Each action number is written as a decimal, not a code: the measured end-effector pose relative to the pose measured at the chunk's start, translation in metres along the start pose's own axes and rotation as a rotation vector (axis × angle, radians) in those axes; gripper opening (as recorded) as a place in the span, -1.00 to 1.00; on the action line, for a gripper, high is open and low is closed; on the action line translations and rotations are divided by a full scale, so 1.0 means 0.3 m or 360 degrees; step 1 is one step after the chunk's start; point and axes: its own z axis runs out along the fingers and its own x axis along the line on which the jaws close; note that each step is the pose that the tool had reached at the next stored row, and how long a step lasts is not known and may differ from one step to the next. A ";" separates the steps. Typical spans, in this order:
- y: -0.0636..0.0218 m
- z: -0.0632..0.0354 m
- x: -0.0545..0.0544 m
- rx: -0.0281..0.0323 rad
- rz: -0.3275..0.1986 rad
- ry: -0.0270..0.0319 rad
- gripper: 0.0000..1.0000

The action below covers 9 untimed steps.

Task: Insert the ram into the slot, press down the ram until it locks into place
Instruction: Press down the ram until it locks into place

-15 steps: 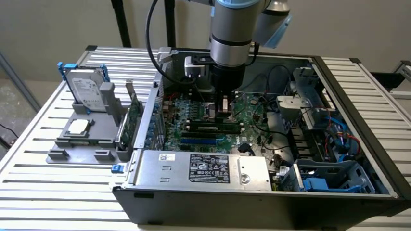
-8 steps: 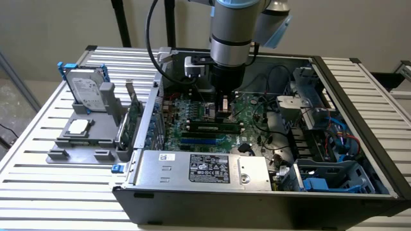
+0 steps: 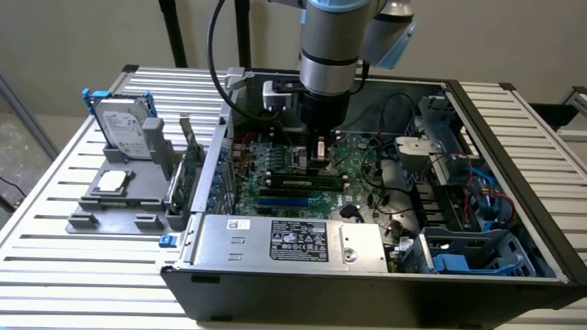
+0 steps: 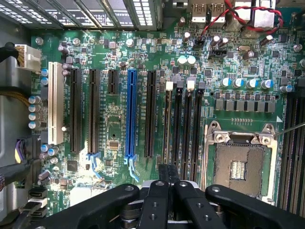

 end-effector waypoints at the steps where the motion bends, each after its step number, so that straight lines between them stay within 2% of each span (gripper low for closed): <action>1: 0.001 0.001 -0.001 0.00000 0.0000 -0.00001 -0.79; 9: 0.006 0.019 -0.005 0.00003 0.0000 -0.00001 -0.79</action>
